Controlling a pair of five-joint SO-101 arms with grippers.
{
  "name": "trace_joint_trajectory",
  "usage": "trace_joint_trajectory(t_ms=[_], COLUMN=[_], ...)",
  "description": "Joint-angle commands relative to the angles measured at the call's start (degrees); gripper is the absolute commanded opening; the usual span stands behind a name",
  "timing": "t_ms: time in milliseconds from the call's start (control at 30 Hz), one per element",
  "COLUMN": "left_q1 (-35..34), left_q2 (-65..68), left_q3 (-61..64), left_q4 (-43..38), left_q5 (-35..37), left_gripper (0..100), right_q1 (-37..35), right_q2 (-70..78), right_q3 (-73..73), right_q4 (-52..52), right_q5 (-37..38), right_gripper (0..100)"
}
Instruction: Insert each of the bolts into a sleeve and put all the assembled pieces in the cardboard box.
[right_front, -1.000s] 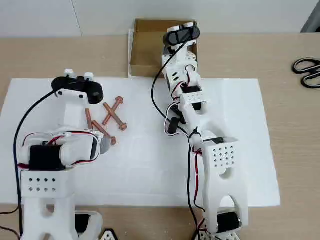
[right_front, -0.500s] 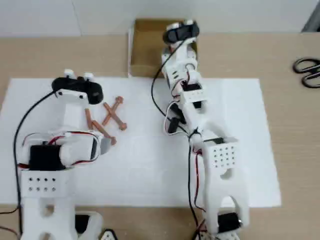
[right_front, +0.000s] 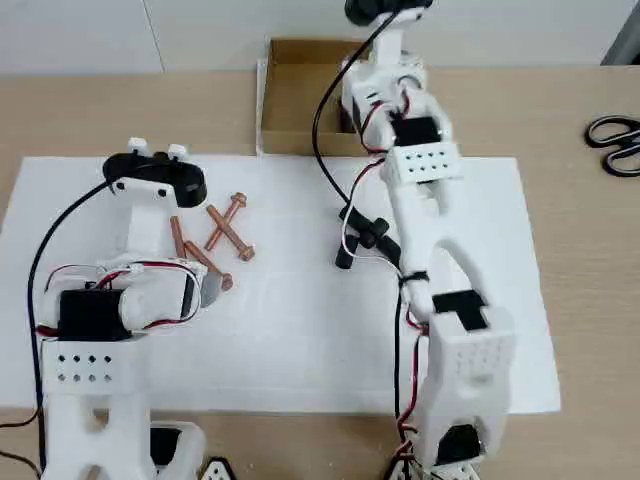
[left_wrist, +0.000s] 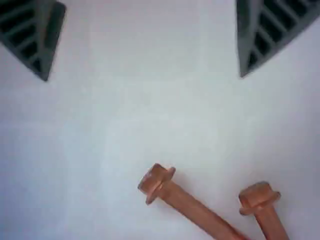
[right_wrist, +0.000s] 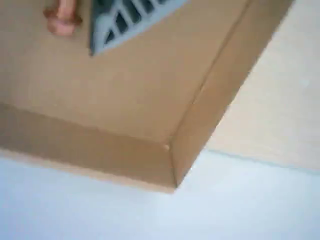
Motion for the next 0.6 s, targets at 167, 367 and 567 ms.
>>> trace_joint_trajectory(t_ms=[167,367,567], left_q1=[-0.4,-0.4,-0.4], left_q2=[-0.7,-0.6,-0.5], left_q3=[-5.7,-5.5,-5.3], left_q4=[-0.2,-0.3,-2.2], left_q5=[-0.4,-0.4,-0.3], left_gripper=[23,23,23], right_q1=[0.0,-1.0,-0.7], right_q2=[-19.0,-29.8,-38.3], right_q3=[-3.7,-3.7,-3.3], right_q4=[26.8,47.2,62.0], right_q5=[0.7,0.4,0.4], right_gripper=[20.9,20.9,20.9])
